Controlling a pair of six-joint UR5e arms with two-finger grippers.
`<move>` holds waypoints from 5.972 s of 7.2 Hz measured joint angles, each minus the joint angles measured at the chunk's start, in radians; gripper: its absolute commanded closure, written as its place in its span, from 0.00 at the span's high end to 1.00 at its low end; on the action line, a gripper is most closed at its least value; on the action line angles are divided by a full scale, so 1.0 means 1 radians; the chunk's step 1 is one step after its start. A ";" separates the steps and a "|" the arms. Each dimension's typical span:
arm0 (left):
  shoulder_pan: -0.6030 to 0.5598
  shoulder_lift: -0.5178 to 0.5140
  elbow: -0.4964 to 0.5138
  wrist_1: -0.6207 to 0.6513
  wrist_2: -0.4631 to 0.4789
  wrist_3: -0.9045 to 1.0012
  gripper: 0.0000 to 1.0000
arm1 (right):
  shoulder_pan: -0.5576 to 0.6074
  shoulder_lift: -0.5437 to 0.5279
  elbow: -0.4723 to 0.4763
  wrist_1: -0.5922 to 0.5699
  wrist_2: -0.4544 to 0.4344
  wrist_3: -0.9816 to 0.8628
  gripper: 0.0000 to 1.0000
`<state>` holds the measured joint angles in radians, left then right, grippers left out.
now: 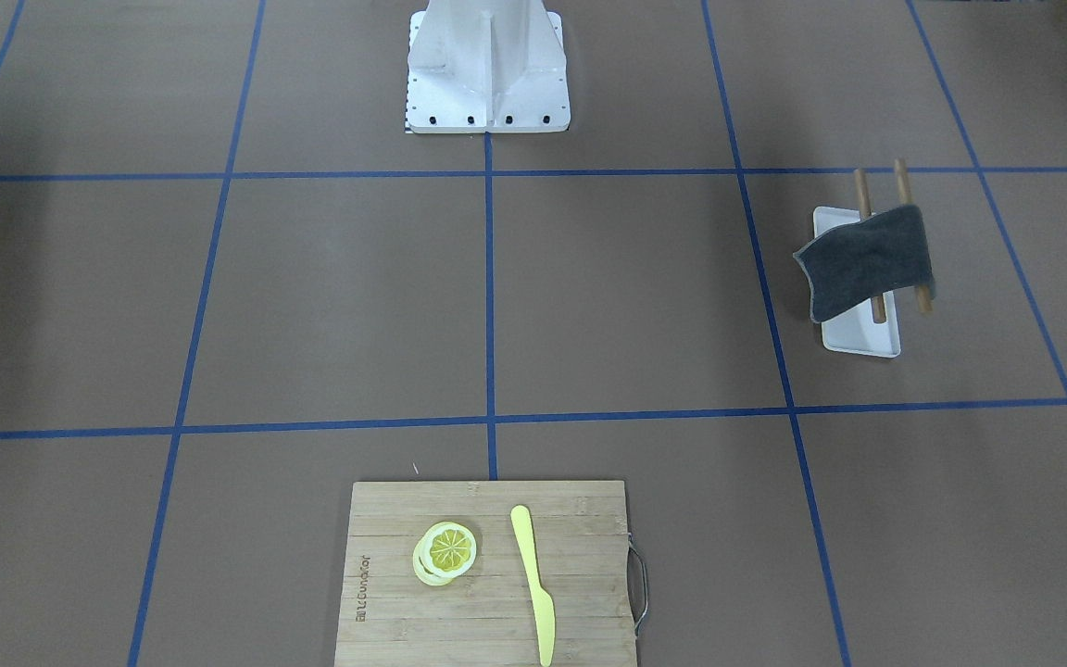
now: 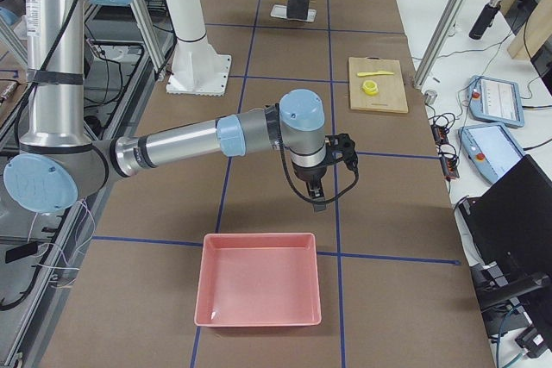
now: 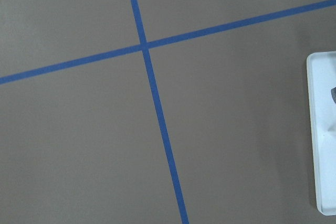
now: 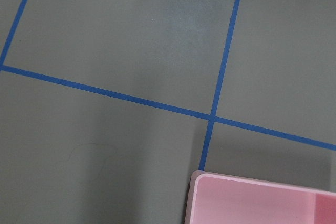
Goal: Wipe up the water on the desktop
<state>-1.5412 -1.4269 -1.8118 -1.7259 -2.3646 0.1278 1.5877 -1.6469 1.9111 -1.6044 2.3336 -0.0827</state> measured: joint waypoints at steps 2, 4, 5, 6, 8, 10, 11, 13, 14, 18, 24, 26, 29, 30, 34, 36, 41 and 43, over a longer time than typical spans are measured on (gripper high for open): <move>-0.006 -0.007 0.035 -0.155 -0.003 -0.130 0.99 | 0.000 -0.007 -0.005 0.006 0.006 -0.004 1.00; -0.007 -0.013 0.033 -0.219 -0.012 -0.182 0.99 | -0.002 -0.008 -0.005 0.009 0.012 -0.002 1.00; -0.005 -0.015 0.024 -0.245 -0.014 -0.190 0.98 | -0.005 -0.007 -0.004 0.010 0.017 0.000 1.00; 0.002 -0.020 0.020 -0.272 -0.015 -0.203 0.99 | -0.011 -0.007 -0.003 0.010 0.019 0.001 1.00; 0.071 -0.025 0.013 -0.319 -0.015 -0.333 0.98 | -0.022 -0.007 -0.004 0.011 0.020 0.003 1.00; 0.209 -0.025 0.009 -0.410 -0.008 -0.563 0.98 | -0.025 -0.008 -0.004 0.011 0.020 0.003 1.00; 0.270 -0.024 0.008 -0.455 -0.006 -0.651 0.96 | -0.026 -0.008 -0.005 0.011 0.020 0.003 1.00; 0.359 -0.025 0.010 -0.532 -0.005 -0.756 0.85 | -0.026 -0.009 -0.007 0.011 0.019 0.001 1.00; 0.394 -0.026 0.011 -0.557 0.003 -0.791 0.75 | -0.026 -0.010 -0.008 0.011 0.018 0.001 1.00; 0.475 -0.027 0.017 -0.620 0.047 -0.888 0.25 | -0.026 -0.011 -0.011 0.011 0.017 0.000 1.00; 0.478 -0.029 0.026 -0.624 0.051 -0.890 0.00 | -0.026 -0.011 -0.012 0.011 0.015 0.000 1.00; 0.474 -0.029 0.023 -0.624 0.056 -0.889 0.00 | -0.026 -0.010 -0.012 0.011 0.015 0.000 1.00; 0.452 -0.030 -0.011 -0.622 0.048 -0.895 0.00 | -0.026 -0.002 -0.004 0.012 0.017 0.000 1.00; 0.438 -0.034 -0.030 -0.620 0.046 -0.932 0.00 | -0.029 0.005 0.007 0.013 0.017 0.001 1.00; 0.428 -0.186 -0.066 -0.621 0.066 -1.440 0.00 | -0.153 0.028 0.037 0.289 0.014 0.118 1.00; 0.436 -0.289 -0.076 -0.622 0.103 -1.707 0.00 | -0.277 0.105 0.034 0.434 0.007 0.207 1.00; 0.536 -0.492 -0.077 -0.615 0.222 -2.121 0.00 | -0.676 0.409 0.041 0.465 -0.306 0.349 1.00; 0.599 -0.545 -0.072 -0.612 0.289 -2.213 0.00 | -0.824 0.490 0.042 0.466 -0.504 0.366 1.00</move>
<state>-0.9423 -1.9720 -1.8841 -2.3383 -2.0759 -2.0847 0.7638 -1.1568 1.9527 -1.1387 1.8295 0.2830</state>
